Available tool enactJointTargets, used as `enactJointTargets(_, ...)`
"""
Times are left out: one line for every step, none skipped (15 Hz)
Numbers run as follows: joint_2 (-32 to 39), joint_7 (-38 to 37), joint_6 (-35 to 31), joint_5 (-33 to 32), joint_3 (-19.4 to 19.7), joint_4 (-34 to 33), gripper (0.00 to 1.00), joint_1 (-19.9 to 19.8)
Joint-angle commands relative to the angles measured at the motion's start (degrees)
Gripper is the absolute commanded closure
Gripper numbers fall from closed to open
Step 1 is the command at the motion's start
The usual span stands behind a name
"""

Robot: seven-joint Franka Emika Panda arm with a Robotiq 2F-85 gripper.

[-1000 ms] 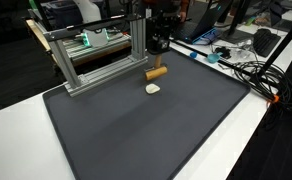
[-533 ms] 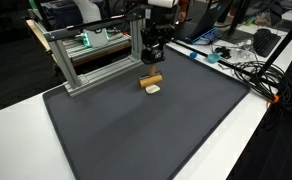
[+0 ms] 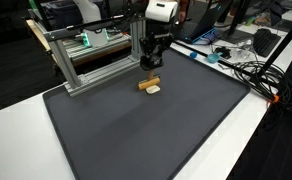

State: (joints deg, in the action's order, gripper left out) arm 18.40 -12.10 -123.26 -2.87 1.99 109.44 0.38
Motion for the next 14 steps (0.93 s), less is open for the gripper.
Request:
enactJointTargets(2.71,3.46,-1.53,3.1,-0.58,-3.94,0.79,-1.05)
enactJointTargets(3.1,3.97,-1.88,3.37,-0.61,-4.62,0.79,-1.18)
enactJointTargets(3.94,4.16,-1.39,3.47,-0.56,-5.8,0.79,-1.24)
enactJointTargets(4.91,4.22,-0.79,3.4,-0.49,-6.84,0.79,-1.23)
enactJointTargets(5.9,4.18,-0.26,3.25,-0.42,-7.77,0.79,-1.21)
enactJointTargets(6.78,4.04,0.11,3.03,-0.35,-8.47,0.79,-1.17)
enactJointTargets(7.53,3.98,0.43,3.1,-0.35,-9.15,0.79,-1.19)
enactJointTargets(8.15,3.87,0.32,3.31,-0.37,-9.78,0.79,-1.27)
enactJointTargets(8.44,3.85,0.18,3.61,-0.42,-10.28,0.79,-1.37)
enactJointTargets(8.6,3.82,-0.14,3.7,-0.42,-10.88,0.79,-1.42)
enactJointTargets(8.77,3.69,-0.2,3.74,-0.39,-11.36,0.79,-1.45)
enactJointTargets(8.92,3.72,-0.14,3.74,-0.38,-11.84,0.79,-1.47)
enactJointTargets(9.06,3.67,-0.05,3.73,-0.37,-12.24,0.79,-1.47)
enactJointTargets(8.91,3.37,0.25,3.7,-0.33,-12.39,0.79,-1.4)
